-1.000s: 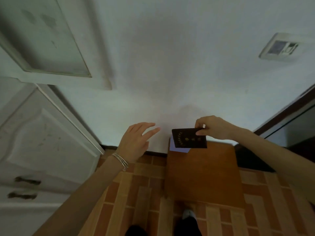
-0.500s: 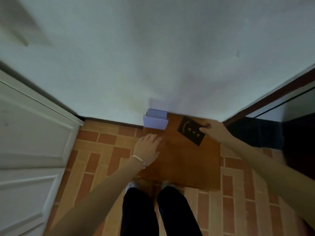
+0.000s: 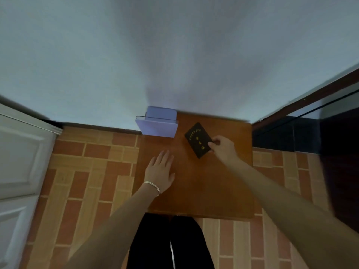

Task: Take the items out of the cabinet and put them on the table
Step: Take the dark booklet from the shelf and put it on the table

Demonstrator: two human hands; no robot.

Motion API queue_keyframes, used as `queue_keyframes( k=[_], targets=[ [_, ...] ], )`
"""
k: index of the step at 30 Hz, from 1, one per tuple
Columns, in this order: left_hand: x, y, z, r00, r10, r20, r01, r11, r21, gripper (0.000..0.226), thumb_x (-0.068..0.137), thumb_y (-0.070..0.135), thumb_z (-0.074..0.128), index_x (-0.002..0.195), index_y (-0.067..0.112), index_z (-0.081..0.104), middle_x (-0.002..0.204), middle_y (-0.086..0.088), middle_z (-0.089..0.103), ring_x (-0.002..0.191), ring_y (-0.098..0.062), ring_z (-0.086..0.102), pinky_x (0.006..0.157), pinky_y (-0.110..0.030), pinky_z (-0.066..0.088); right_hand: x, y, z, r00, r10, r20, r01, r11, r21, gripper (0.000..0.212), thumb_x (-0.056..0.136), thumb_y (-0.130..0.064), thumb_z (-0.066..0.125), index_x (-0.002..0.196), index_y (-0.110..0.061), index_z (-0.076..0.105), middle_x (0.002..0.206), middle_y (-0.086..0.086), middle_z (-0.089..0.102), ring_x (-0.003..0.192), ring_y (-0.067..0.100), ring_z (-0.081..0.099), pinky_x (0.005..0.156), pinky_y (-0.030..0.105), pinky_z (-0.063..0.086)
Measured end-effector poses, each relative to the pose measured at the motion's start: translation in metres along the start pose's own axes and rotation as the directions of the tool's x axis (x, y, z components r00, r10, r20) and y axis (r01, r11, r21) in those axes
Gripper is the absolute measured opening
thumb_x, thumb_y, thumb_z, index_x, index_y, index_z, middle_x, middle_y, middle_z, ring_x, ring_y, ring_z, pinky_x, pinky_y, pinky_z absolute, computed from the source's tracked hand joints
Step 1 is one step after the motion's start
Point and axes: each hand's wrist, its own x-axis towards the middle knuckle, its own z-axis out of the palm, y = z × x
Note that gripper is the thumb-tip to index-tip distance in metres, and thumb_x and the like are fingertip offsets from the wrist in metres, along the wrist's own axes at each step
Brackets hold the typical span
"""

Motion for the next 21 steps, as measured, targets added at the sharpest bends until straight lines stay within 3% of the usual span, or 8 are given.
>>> queue_keyframes(
  k=[4,7,9,12,15,18,21],
  targets=[
    [0.021,-0.005,0.025,0.995,0.0,-0.104,-0.001,1.0,-0.008,0.066,0.093,0.05,0.02,0.148,0.014,0.024,0.155,-0.007,0.021,0.143,-0.023,0.013,0.115,-0.043,0.015,0.025,0.007,0.026,0.995,0.022,-0.094,-0.001,0.975,0.221,0.015,0.09,-0.009,0.058,0.104,-0.005,0.059,0.095,0.008,0.061,0.083,0.02,0.063,0.08,0.032,0.053],
    [0.033,-0.006,0.044,0.988,0.009,-0.156,-0.017,0.998,-0.053,0.067,0.09,0.05,0.022,0.143,0.013,0.036,0.15,-0.009,0.033,0.14,-0.026,0.026,0.112,-0.046,0.025,0.04,0.015,0.043,0.996,0.088,-0.014,-0.076,0.918,0.39,0.027,0.09,-0.005,0.056,0.115,0.003,0.055,0.1,0.013,0.062,0.086,0.024,0.064,0.084,0.033,0.052],
    [0.036,-0.006,0.057,0.983,0.01,-0.183,-0.023,0.998,-0.065,0.065,0.091,0.049,0.025,0.145,0.012,0.032,0.152,-0.01,0.028,0.141,-0.027,0.022,0.113,-0.047,0.024,0.045,0.025,0.05,0.997,0.071,-0.013,-0.066,0.964,0.256,0.034,0.09,-0.009,0.058,0.121,0.002,0.053,0.106,0.014,0.063,0.098,0.026,0.062,0.089,0.03,0.047],
    [0.037,-0.003,0.067,0.978,-0.006,-0.209,-0.01,0.997,-0.076,0.065,0.093,0.049,0.025,0.146,0.012,0.025,0.154,-0.01,0.022,0.143,-0.027,0.015,0.112,-0.047,0.017,0.048,0.042,0.051,0.987,-0.134,-0.086,0.116,0.975,-0.187,0.045,0.089,-0.014,0.06,0.131,-0.005,0.047,0.128,0.013,0.052,0.118,0.027,0.048,0.096,0.033,0.038],
    [0.039,-0.003,0.07,0.976,-0.01,-0.217,-0.008,0.997,-0.081,0.064,0.094,0.05,0.023,0.146,0.012,0.024,0.154,-0.01,0.021,0.143,-0.027,0.013,0.111,-0.048,0.016,0.051,0.053,0.049,0.927,-0.372,0.043,0.35,0.82,-0.453,0.055,0.089,-0.017,0.06,0.139,-0.012,0.038,0.144,0.007,0.036,0.128,0.025,0.037,0.105,0.035,0.031],
    [0.04,-0.005,0.075,0.966,-0.003,-0.259,-0.023,0.995,-0.099,0.063,0.093,0.047,0.027,0.146,0.012,0.026,0.154,-0.01,0.023,0.143,-0.026,0.014,0.112,-0.047,0.015,0.059,0.058,0.051,0.88,-0.41,0.239,0.467,0.66,-0.588,0.054,0.093,-0.026,0.053,0.142,-0.018,0.033,0.153,0.006,0.022,0.139,0.023,0.022,0.111,0.037,0.023],
    [0.04,-0.006,0.077,0.956,-0.001,-0.293,-0.033,0.993,-0.109,0.061,0.093,0.044,0.03,0.145,0.013,0.028,0.153,-0.01,0.024,0.143,-0.025,0.015,0.113,-0.046,0.015,0.065,0.058,0.055,0.847,-0.424,0.321,0.523,0.557,-0.645,0.053,0.096,-0.034,0.044,0.145,-0.02,0.026,0.156,0.006,0.01,0.142,0.022,0.01,0.114,0.036,0.013]
  ],
)
